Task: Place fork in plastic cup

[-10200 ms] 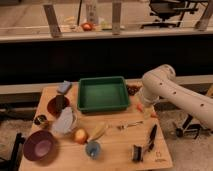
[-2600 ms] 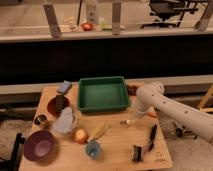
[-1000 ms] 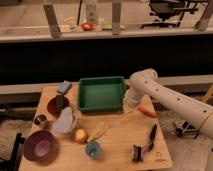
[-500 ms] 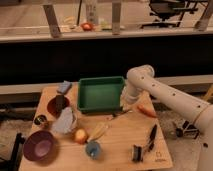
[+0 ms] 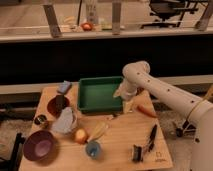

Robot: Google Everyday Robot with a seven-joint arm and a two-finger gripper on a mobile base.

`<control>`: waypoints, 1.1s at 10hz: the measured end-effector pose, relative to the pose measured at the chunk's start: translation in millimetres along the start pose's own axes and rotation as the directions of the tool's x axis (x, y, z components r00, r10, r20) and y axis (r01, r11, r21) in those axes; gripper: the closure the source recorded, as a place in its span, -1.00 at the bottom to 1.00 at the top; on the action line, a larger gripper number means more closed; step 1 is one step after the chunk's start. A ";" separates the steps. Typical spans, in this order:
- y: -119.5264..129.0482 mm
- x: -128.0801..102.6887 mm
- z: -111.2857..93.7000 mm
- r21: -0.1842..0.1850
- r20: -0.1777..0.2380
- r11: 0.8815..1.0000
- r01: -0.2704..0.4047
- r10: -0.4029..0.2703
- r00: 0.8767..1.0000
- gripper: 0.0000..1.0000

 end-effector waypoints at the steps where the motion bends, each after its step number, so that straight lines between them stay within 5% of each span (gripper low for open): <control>1: 7.0 -2.0 -0.6 0.004 -0.006 1.000 0.000 0.000 1.000 -0.60; 6: 38.7 -22.5 5.8 0.008 -0.033 1.000 0.018 -0.018 0.999 -0.60; 11: 51.1 -32.2 30.4 -0.029 0.001 0.999 0.016 -0.016 1.000 -0.60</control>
